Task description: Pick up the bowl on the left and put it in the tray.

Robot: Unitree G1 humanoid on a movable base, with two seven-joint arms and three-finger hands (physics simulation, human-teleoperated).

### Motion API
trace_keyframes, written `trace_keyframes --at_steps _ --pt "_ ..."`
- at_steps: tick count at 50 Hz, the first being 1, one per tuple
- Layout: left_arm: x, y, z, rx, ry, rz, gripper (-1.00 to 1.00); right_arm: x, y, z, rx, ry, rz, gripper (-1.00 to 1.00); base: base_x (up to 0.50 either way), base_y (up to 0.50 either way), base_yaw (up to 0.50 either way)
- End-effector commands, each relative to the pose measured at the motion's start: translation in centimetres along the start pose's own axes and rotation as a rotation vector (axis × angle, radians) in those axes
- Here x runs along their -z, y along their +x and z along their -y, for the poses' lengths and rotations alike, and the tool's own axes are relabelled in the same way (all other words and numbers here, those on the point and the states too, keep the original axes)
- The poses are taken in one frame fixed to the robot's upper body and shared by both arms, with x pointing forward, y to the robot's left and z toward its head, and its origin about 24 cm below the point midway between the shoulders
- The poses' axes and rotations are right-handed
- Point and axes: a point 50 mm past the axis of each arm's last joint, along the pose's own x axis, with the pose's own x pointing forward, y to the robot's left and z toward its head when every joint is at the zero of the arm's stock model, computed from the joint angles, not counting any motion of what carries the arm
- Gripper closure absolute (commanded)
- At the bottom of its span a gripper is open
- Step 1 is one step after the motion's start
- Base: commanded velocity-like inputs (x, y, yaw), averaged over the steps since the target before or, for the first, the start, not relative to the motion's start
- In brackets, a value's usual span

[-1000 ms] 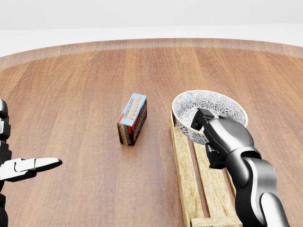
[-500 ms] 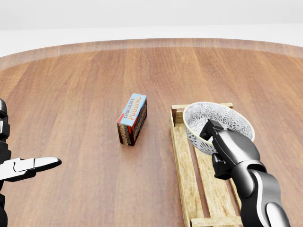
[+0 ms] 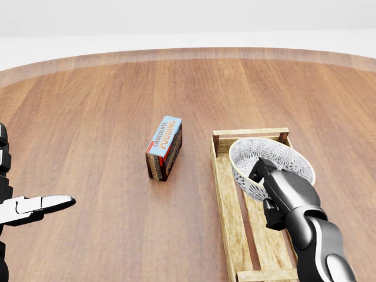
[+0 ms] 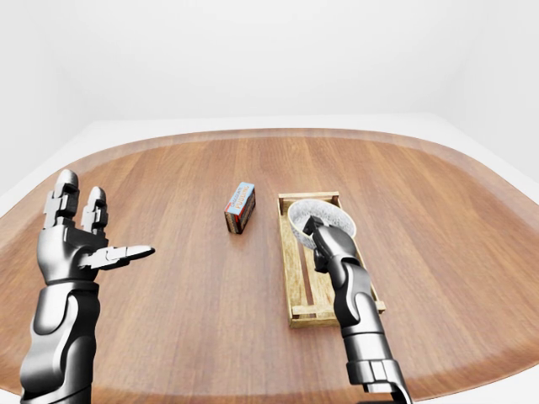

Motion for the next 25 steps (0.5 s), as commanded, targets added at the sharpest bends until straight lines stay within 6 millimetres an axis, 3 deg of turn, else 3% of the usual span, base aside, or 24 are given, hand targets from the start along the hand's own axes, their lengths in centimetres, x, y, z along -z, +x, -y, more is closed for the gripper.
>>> trace_keyframes --at_steps 1,25 --pt "-0.1 -0.1 0.0 0.002 0.0 0.002 -1.0 0.3 0.4 -0.1 0.008 -0.042 -0.022 1.0 0.0 0.0 0.0" --pt "-0.2 -0.1 0.0 0.001 -0.002 0.007 -1.0 0.8 1.7 -2.2 -0.039 -0.024 -0.065 1.0 0.0 0.0 0.0"
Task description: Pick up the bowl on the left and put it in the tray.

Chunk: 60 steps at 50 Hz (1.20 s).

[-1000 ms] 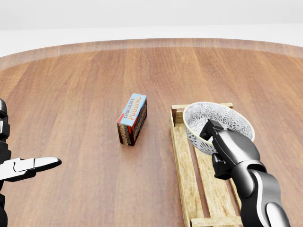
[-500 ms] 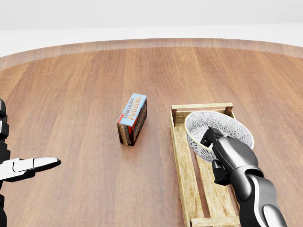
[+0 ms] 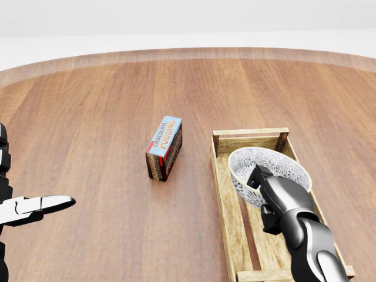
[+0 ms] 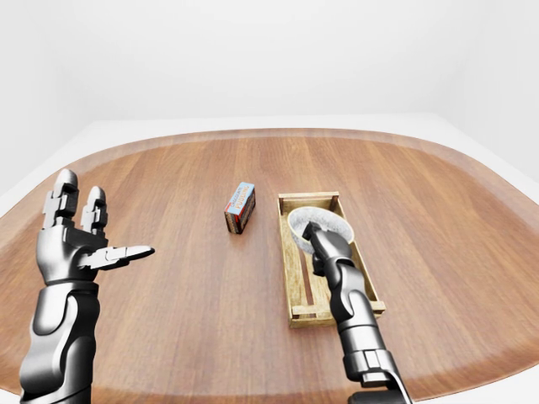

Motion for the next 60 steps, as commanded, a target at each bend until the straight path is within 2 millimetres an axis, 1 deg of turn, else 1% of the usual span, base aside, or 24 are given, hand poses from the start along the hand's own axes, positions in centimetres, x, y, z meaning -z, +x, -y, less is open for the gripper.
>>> trace_keyframes --at_steps 1,15,25,33,60 --pt "-0.1 0.0 0.0 0.0 -0.001 0.003 -1.0 0.2 0.7 -0.4 0.01 -0.009 -0.024 1.0 0.0 0.0 0.0" --pt "0.0 0.1 -0.1 -0.001 -0.002 0.001 -1.0 0.7 1.2 -1.0 0.004 0.004 -0.045 1.0 0.0 0.0 0.0" --pt "0.0 0.0 -0.1 0.0 -0.004 -0.001 -1.0 0.9 1.7 -2.2 -0.016 0.032 -0.071 1.0 0.0 0.0 0.0" --pt "0.1 0.1 -0.1 -0.002 -0.004 -0.002 -1.0 0.6 1.9 -2.3 -0.024 0.024 -0.065 1.0 0.0 0.0 0.0" --pt "-0.1 0.1 0.0 0.0 -0.006 0.004 -1.0 0.9 2.3 -3.1 -0.039 0.018 -0.096 1.0 0.0 0.0 0.0"
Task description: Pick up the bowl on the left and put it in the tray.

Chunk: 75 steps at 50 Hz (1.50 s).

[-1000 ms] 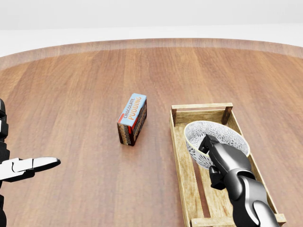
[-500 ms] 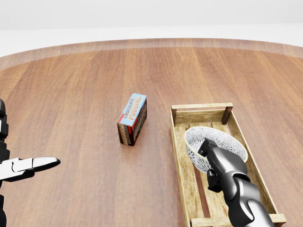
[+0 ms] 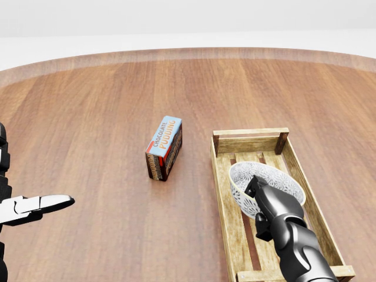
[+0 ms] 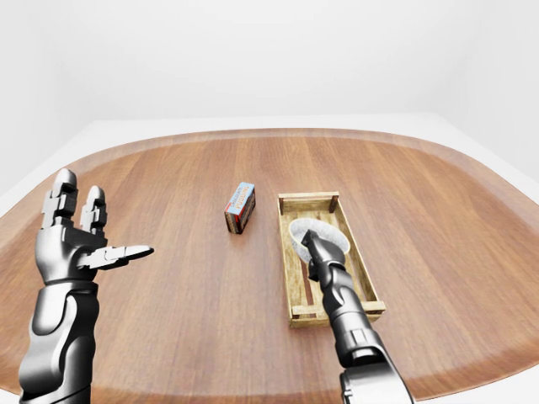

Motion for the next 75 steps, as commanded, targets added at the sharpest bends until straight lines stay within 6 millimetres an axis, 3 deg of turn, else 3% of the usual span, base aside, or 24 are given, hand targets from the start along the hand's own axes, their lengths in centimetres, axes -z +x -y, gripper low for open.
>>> trace_keyframes --at_steps 1,12,13,14,15,16,32,41,44,61,65,75 --pt "0.0 0.0 0.1 0.001 -0.001 0.001 -1.0 0.0 0.2 0.3 0.019 -0.04 -0.006 1.0 0.0 0.0 0.0" --pt "0.0 0.0 0.1 0.002 0.0 0.001 -1.0 0.0 0.3 0.2 0.019 -0.033 -0.011 1.0 0.0 0.0 0.0" --pt "0.0 0.0 0.0 0.002 -0.001 0.001 -1.0 0.0 0.3 0.2 0.02 -0.035 -0.01 0.91 0.0 0.0 0.0" --pt "0.0 0.0 0.0 0.002 -0.001 0.001 -1.0 -0.1 0.3 0.2 0.02 -0.035 -0.008 0.71 0.01 0.0 0.0" --pt "0.0 0.0 0.0 0.002 -0.001 0.001 -1.0 -0.2 0.3 0.2 0.02 -0.034 -0.004 0.12 0.0 0.0 0.0" --pt "-0.1 0.0 0.1 0.002 -0.002 0.003 -1.0 -0.2 0.2 0.1 0.017 -0.031 -0.002 -1.0 0.0 0.0 0.0" --pt "0.0 -0.1 0.1 0.005 0.0 -0.002 -1.0 -1.3 -0.2 0.0 -0.001 -0.04 0.047 -1.0 0.0 0.0 0.0" --pt "0.2 -0.2 0.4 0.011 0.002 -0.009 -1.0 -3.1 -1.4 2.1 0.016 -0.128 0.132 -1.0 0.0 0.0 0.0" --pt "0.2 -0.3 0.4 0.012 0.005 -0.007 -1.0 -4.6 -2.6 3.1 0.021 -0.211 0.182 -1.0 0.0 0.0 0.0" --pt "0.1 -0.2 0.4 0.011 0.005 -0.003 -1.0 -7.1 -5.4 5.6 0.064 -0.396 0.163 -1.0 0.0 0.0 0.0" --pt "0.3 -0.2 0.4 0.011 0.006 -0.01 -1.0 -8.5 -6.9 6.1 0.077 -0.46 0.156 -1.0 0.0 0.0 0.0" --pt "0.0 -0.2 0.4 0.009 0.004 0.0 -1.0 -10.6 -10.0 9.0 0.251 -0.518 0.102 -1.0 0.0 0.0 0.0"
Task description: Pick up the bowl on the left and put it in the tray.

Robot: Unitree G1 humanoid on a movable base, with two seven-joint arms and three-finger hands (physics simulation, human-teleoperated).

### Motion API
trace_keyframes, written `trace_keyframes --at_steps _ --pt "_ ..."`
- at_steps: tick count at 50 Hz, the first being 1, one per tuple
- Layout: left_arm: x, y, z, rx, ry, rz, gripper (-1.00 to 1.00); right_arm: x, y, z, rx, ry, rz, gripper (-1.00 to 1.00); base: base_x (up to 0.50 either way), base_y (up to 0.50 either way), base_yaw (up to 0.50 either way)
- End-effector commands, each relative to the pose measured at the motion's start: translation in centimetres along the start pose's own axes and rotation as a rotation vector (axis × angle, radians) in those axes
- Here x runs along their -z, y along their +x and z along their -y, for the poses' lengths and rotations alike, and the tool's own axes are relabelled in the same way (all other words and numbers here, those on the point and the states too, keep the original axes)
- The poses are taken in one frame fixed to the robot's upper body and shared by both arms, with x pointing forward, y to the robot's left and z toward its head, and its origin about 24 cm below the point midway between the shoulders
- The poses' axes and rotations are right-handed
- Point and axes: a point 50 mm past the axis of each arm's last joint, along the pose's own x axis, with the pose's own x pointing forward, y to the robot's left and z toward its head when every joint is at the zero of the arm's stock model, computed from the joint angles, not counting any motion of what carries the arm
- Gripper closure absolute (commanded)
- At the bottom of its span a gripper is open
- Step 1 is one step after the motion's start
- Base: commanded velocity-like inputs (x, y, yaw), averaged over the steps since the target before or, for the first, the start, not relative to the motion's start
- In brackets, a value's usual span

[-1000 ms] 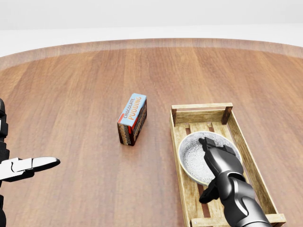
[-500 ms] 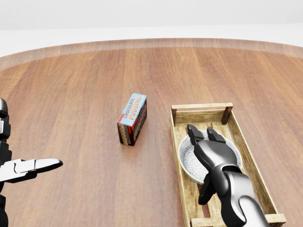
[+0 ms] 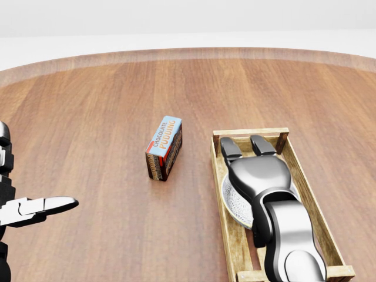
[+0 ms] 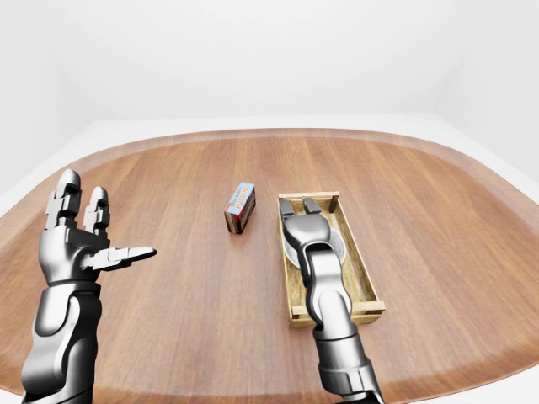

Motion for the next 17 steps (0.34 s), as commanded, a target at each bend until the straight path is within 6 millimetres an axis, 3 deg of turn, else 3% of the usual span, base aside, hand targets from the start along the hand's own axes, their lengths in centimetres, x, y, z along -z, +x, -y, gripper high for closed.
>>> trace_keyframes --at_steps 1,17 --pt "-0.1 0.0 0.0 -0.002 -0.001 0.006 -1.0 -1.1 -3.0 3.7 0.169 -0.073 -0.085 -1.0 0.0 0.0 0.0" --pt "-0.4 -0.1 -0.1 -0.003 -0.004 0.018 -1.0 -3.2 -7.8 8.3 0.453 -0.078 -0.146 -1.0 0.0 0.0 0.0"
